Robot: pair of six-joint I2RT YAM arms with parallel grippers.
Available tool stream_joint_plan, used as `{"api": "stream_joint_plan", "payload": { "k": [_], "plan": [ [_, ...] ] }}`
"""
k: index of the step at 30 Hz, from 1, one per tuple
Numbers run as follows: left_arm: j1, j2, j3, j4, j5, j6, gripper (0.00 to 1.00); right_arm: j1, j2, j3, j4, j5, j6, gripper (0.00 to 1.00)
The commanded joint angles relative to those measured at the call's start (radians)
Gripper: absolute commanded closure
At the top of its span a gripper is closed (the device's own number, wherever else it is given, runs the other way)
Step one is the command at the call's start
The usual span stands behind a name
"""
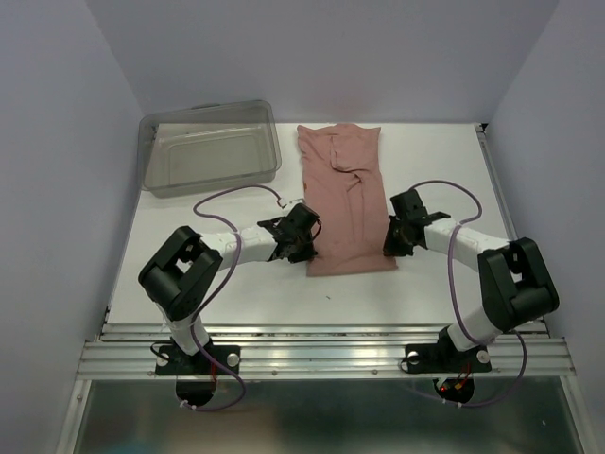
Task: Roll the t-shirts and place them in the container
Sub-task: Roll the T-shirt to the center of the board.
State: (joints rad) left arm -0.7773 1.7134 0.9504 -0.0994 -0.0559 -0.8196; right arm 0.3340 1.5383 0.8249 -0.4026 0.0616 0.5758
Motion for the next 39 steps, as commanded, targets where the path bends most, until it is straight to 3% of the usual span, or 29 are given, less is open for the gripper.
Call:
{"api": "stream_joint_plan", "payload": {
  "k": [1, 5, 9, 13, 14, 15, 20, 23, 28, 39],
  "plan": [
    [0.001, -0.026, 0.031, -0.051, -0.041, 0.034, 1.00, -0.006, -0.056, -0.041, -0.025, 0.003, 0.007, 0.93],
    [0.000, -0.080, 0.053, -0.060, -0.012, 0.065, 1.00, -0.006, -0.141, -0.040, -0.062, -0.026, 0.019, 0.93],
    [-0.004, -0.135, 0.061, -0.074, 0.002, 0.097, 1.00, -0.006, -0.298, -0.064, -0.076, 0.101, 0.047, 0.91],
    [-0.004, -0.201, 0.002, -0.083, -0.004, 0.056, 1.00, -0.006, -0.343, -0.089, -0.102, 0.167, 0.071, 0.71],
    [-0.004, -0.224, -0.015, -0.074, 0.011, 0.045, 0.97, -0.015, -0.340, -0.095, -0.104, 0.141, 0.078, 0.66],
    [-0.004, -0.235, -0.033, -0.048, 0.031, 0.028, 0.83, -0.015, -0.336, -0.111, -0.104, 0.124, 0.087, 0.62],
    [-0.004, -0.281, -0.134, -0.002, 0.113, -0.038, 0.51, -0.033, -0.323, -0.159, -0.078, 0.040, 0.140, 0.53],
    [-0.004, -0.298, -0.180, 0.024, 0.125, -0.072, 0.50, -0.062, -0.345, -0.190, -0.048, -0.012, 0.156, 0.46],
    [-0.017, -0.299, -0.235, 0.090, 0.148, -0.125, 0.62, -0.107, -0.346, -0.243, 0.011, -0.097, 0.170, 0.39],
    [-0.022, -0.359, -0.323, 0.167, 0.126, -0.193, 0.57, -0.176, -0.411, -0.348, 0.106, -0.206, 0.196, 0.37]
  ]
}}
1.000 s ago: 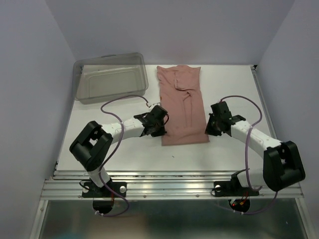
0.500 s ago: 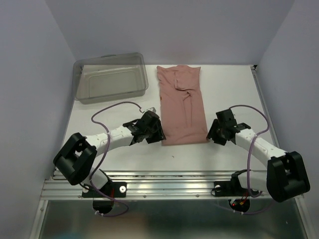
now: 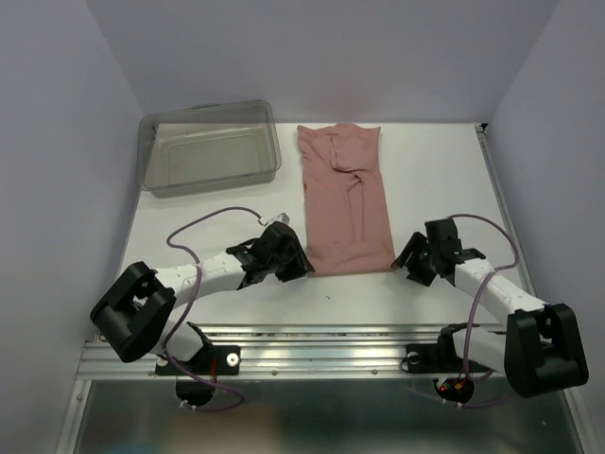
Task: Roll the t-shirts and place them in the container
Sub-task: Roll the T-shirt to the center of the board.
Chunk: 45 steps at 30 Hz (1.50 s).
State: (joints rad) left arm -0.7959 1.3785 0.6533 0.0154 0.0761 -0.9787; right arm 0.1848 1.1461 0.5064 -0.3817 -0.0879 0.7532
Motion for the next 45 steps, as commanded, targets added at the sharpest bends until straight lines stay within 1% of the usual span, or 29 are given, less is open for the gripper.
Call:
{"api": "stream_joint_plan", "payload": {
  "k": [1, 4, 7, 10, 11, 16, 19, 20, 22, 23, 28, 33, 39, 41, 42, 43, 44, 45],
  "plan": [
    [-0.003, -0.022, -0.030, 0.057, -0.010, -0.040, 0.57, -0.036, -0.017, -0.043, 0.095, -0.062, 0.018, 0.39],
    [-0.003, -0.012, -0.038, 0.078, -0.009, -0.046, 0.57, -0.036, -0.006, -0.051, 0.118, -0.067, 0.018, 0.46],
    [-0.003, 0.008, -0.041, 0.100, -0.002, -0.046, 0.57, -0.036, 0.009, -0.062, 0.150, -0.067, 0.018, 0.48],
    [-0.002, 0.031, -0.034, 0.098, 0.001, -0.049, 0.57, -0.036, 0.041, -0.065, 0.176, -0.095, 0.023, 0.53],
    [-0.002, 0.037, -0.034, 0.100, 0.002, -0.051, 0.57, -0.036, 0.044, -0.066, 0.181, -0.099, 0.024, 0.57],
    [0.001, 0.053, -0.041, 0.103, 0.007, -0.064, 0.56, -0.036, 0.041, -0.077, 0.190, -0.104, 0.026, 0.67],
    [0.004, 0.059, -0.046, 0.098, 0.008, -0.072, 0.56, -0.036, 0.032, -0.078, 0.190, -0.107, 0.031, 0.76],
    [0.006, 0.059, -0.047, 0.098, 0.011, -0.075, 0.56, -0.036, 0.032, -0.080, 0.190, -0.107, 0.031, 0.82],
    [0.006, 0.063, -0.049, 0.106, 0.016, -0.075, 0.56, -0.036, 0.038, -0.080, 0.190, -0.107, 0.031, 0.89],
    [0.006, 0.065, -0.047, 0.110, 0.016, -0.075, 0.56, -0.036, 0.040, -0.080, 0.190, -0.105, 0.031, 0.91],
    [0.009, 0.096, -0.034, 0.116, -0.002, -0.075, 0.57, -0.036, 0.043, -0.083, 0.190, -0.104, 0.029, 0.98],
    [0.015, 0.109, -0.034, 0.120, -0.010, -0.087, 0.60, -0.036, 0.043, -0.077, 0.190, -0.104, 0.026, 0.98],
    [0.020, 0.137, -0.031, 0.149, -0.013, -0.089, 0.59, -0.036, 0.060, -0.068, 0.190, -0.108, 0.020, 0.98],
    [0.021, 0.154, -0.014, 0.155, -0.007, -0.080, 0.65, -0.036, 0.066, -0.066, 0.190, -0.107, 0.018, 0.99],
    [0.021, 0.166, -0.006, 0.155, -0.006, -0.075, 0.69, -0.036, 0.069, -0.066, 0.191, -0.105, 0.018, 0.99],
    [0.023, 0.169, 0.008, 0.155, -0.007, -0.065, 0.80, -0.036, 0.070, -0.066, 0.190, -0.107, 0.015, 0.99],
    [0.023, 0.171, 0.015, 0.152, -0.009, -0.057, 0.86, -0.036, 0.070, -0.065, 0.188, -0.107, 0.015, 0.99],
    [0.023, 0.172, 0.026, 0.135, -0.012, -0.051, 1.00, -0.036, 0.069, -0.063, 0.188, -0.110, 0.012, 0.99]
  ]
}}
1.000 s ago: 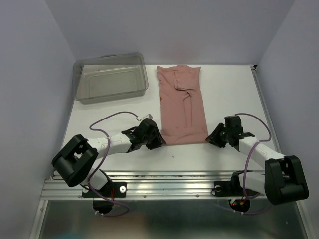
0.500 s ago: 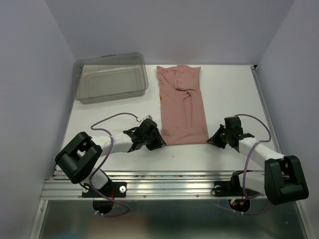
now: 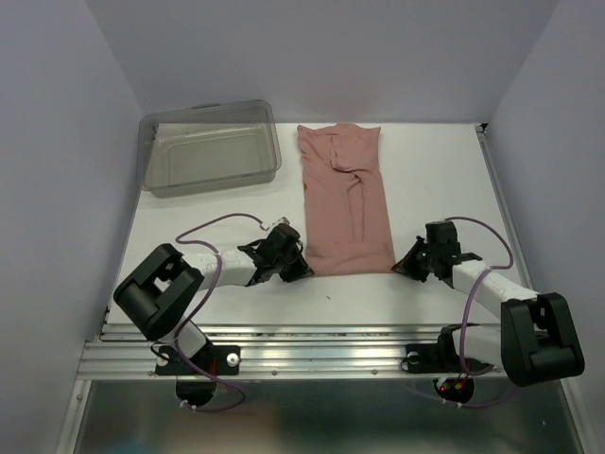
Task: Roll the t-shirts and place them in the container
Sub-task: Roll the T-shirt to the center of the board.
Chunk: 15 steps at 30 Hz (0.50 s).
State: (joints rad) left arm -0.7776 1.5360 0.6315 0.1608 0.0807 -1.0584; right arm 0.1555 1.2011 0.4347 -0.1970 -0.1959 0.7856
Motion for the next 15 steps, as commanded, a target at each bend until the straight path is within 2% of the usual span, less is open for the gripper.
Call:
{"api": "stream_joint_plan", "payload": {
  "k": [1, 15],
  "plan": [
    [0.008, 0.015, 0.066, -0.018, -0.018, 0.037, 1.00, -0.007, 0.012, 0.010, 0.002, -0.005, -0.023, 0.99],
    [0.014, -0.014, 0.148, -0.161, 0.080, 0.072, 1.00, -0.007, -0.098, -0.020, -0.093, -0.051, -0.046, 0.99]
  ]
}}
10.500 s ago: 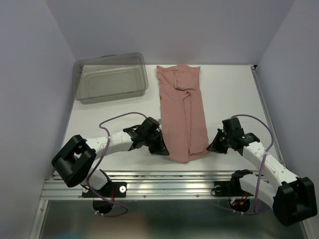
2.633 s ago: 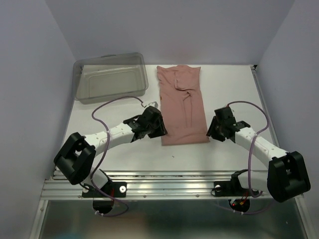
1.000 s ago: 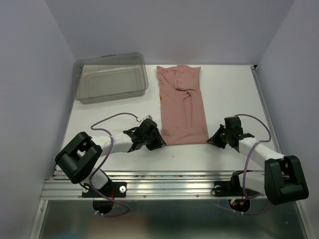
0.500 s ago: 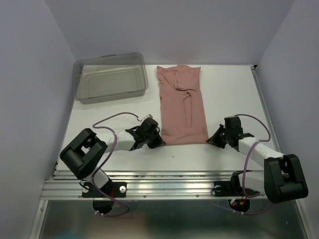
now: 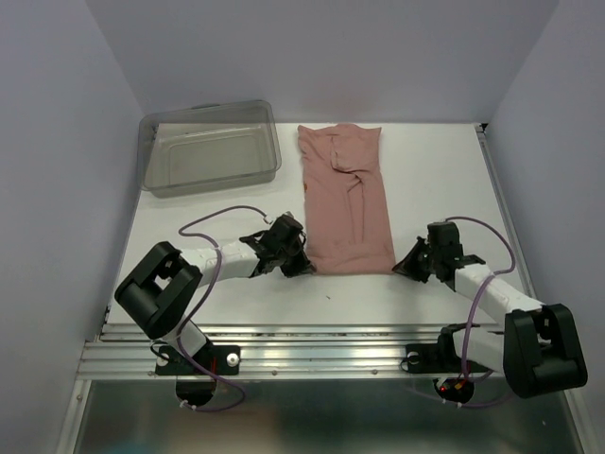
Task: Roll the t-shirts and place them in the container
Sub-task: Roll the T-shirt to the center of the board.
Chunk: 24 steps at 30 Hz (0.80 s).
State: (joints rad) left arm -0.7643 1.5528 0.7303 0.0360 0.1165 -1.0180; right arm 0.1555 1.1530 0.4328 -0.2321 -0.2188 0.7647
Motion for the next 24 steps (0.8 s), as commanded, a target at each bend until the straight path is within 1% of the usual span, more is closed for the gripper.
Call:
{"api": "stream_joint_plan", "payload": {
  "k": [1, 5, 16, 20, 24],
  "plan": [
    [0.000, -0.031, 0.053, -0.065, 0.055, 0.035, 1.00, -0.007, -0.059, -0.020, -0.068, -0.033, -0.025, 0.99],
    [0.000, -0.049, 0.066, -0.122, 0.067, 0.027, 1.00, -0.007, -0.113, -0.009, -0.137, -0.042, -0.025, 0.99],
    [-0.003, -0.163, 0.060, -0.246, 0.077, 0.024, 1.00, -0.007, -0.252, -0.002, -0.326, -0.063, -0.031, 0.99],
    [-0.001, -0.184, 0.089, -0.281, 0.068, 0.018, 1.00, -0.007, -0.282, 0.012, -0.369, -0.063, -0.022, 0.99],
    [-0.001, -0.159, 0.159, -0.314, 0.063, 0.029, 1.00, -0.007, -0.265, 0.067, -0.389, -0.028, -0.015, 0.99]
  ]
}}
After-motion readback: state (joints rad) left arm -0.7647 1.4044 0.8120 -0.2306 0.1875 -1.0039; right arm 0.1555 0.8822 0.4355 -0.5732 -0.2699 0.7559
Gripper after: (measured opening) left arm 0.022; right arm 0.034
